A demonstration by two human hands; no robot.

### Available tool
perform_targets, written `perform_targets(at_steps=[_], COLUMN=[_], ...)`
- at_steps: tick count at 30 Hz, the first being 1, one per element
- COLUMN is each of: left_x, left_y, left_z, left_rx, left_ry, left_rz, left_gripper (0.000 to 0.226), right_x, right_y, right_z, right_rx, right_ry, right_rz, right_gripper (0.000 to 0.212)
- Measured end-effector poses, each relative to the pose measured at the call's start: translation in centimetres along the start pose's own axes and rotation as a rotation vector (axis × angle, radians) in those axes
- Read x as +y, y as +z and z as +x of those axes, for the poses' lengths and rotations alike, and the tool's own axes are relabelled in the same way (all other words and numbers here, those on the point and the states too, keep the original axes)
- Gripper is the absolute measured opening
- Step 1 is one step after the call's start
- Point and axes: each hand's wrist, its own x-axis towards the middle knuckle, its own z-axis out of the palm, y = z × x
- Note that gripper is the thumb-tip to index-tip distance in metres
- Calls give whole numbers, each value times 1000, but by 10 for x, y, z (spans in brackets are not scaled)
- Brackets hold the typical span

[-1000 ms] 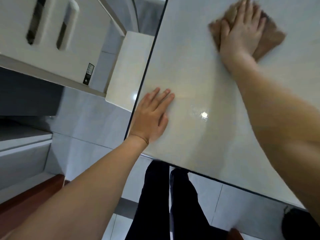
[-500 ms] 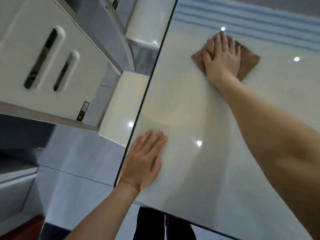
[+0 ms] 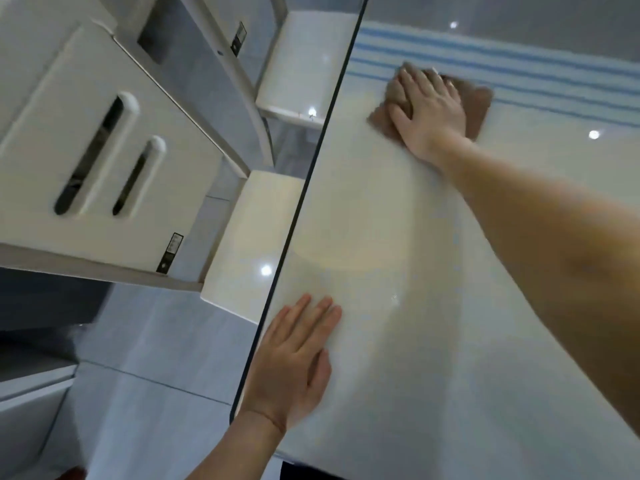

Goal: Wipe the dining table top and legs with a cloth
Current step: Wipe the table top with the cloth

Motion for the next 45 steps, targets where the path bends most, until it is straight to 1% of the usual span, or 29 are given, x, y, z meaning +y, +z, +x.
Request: perform_targets(at_steps=[2,3,4,5,6,8,9,10,11,12,14,15,16,17,18,20,22,28,30,31,32,33,34,37,39,41,42,43,45], left_x=[0,0,1,2,3,3,3,2,1,1,-1,-1,-1,-1,0,1,1,1,2,3,3,3,2,1,0,-2,-2,-2,-3], left_y=[0,-1,-1,-2,-2,-2,-2,-2,-1,1,2,1,1,0,0,0,0,-2,-3,-3,-3,-3,-3,0,1,2,2,2,3], left_z=[-1,-1,-1,0,0,0,0,0,1,1,0,0,-1,-1,-1,0,-1,1,2,2,1,1,1,1,1,1,0,0,1], left_rx=[-12,-15,-18,-19,-13,-11,-10,-8,-6,-5,-6,-6,-9,-16,-22,-33,-43,-61,-58,-52,-46,-40,-35,-23,-4,7,7,11,16], left_ry=[13,15,14,9,2,0,-1,0,2,4,2,-1,0,3,3,0,1,-12,-10,-9,-13,-16,-17,-14,-6,12,20,26,30], left_rz=[-1,1,4,0,-8,-15,-14,-11,-6,-1,-5,-7,-6,-5,-7,-7,6,22,23,18,11,5,-1,-13,-19,-19,-23,-25,-18], left_gripper=[56,55,55,55,54,55,55,55,55,54,53,53,52,52,53,54,55,54,55,55,55,54,54,54,53,52,52,52,50], right_x=[-25,-38,-51,-61,-69,-60,-42,-20,1,20,47,54,53,48,40,23,9,-5,13,26,38,50,65,113,141,155,155,150,128], right_y=[3,3,4,5,6,7,4,-1,-4,-5,-9,-7,-5,-4,-4,-1,2,0,-5,-4,-4,-3,-2,-5,-12,-19,-22,-21,-17], right_z=[14,13,5,-9,-30,-76,-86,-82,-68,-49,-13,0,5,4,-3,-36,-98,-354,-376,-364,-341,-311,-276,-163,-100,-60,-52,-50,-71], right_rx=[-13,-25,-38,-51,-63,-124,-173,-190,-171,-134,-19,15,26,16,1,-10,-13,-255,-361,-385,-396,-374,-316,-101,-31,-17,-14,-6,-2], right_ry=[102,96,47,-55,-207,-607,-796,-926,-937,-811,-290,-73,51,98,95,7,-152,-622,-834,-930,-959,-910,-805,-369,-92,153,241,279,270], right_rz=[-2,1,-3,-14,-31,-72,-90,-99,-107,-92,3,26,29,33,41,50,29,16,-3,13,51,102,135,109,71,61,61,46,24], right_gripper=[66,65,63,62,60,59,59,59,60,60,60,60,61,61,60,60,61,66,71,71,69,66,62,62,65,69,70,70,65])
